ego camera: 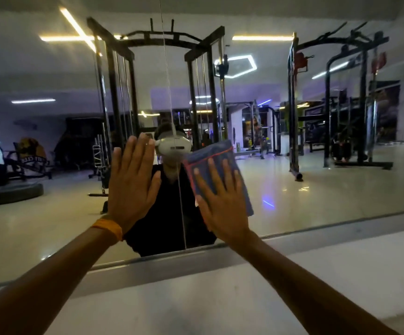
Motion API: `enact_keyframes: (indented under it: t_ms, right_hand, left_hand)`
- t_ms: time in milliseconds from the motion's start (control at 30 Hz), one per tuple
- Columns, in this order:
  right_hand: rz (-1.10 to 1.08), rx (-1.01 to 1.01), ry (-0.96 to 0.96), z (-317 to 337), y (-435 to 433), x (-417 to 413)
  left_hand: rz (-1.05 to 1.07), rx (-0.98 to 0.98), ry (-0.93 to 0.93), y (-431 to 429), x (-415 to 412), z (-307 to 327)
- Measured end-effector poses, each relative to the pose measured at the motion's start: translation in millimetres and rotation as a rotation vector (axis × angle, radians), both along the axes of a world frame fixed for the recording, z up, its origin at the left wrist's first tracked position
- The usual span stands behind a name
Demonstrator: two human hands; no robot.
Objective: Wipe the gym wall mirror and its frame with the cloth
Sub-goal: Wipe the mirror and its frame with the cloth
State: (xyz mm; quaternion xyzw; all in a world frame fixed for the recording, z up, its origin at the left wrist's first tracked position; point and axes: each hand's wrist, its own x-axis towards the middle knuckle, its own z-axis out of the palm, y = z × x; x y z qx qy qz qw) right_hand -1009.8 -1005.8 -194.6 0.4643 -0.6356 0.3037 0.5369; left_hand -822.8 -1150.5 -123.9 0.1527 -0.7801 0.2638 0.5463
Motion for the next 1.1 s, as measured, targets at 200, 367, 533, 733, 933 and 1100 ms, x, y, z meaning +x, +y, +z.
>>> enact_keyframes:
  t_ms: [200,367,533,733,933,1100]
  right_hand:
    - [-0.02,0.071,0.152,66.7,37.1,-51.1]
    - [-0.161,-0.374,-0.482,101.7,19.4,-12.2]
    - [0.002,0.07,0.042,-1.0,-45.4,74.0]
    - [-0.02,0.052,0.166,56.8,7.8,-5.4]
    - [0.041,-0.014,-0.04,-11.7,-52.7,83.1]
    - [0.063,0.248,0.309,-7.9,-28.7,48.9]
  left_hand:
    - [-0.028,0.014,-0.007,-20.8,32.1,9.4]
    - [-0.053,0.02,-0.031,-31.4,45.7,10.1]
    - [-0.09,0.019,-0.014,-39.3,55.1,6.4]
    - [-0.082,-0.023,-0.03,-48.9,77.4,-4.4]
    - [-0.07,0.001,-0.035,-51.8,86.0,-15.7]
    - [-0.029,-0.017,-0.056,-54.1,100.7,-23.9]
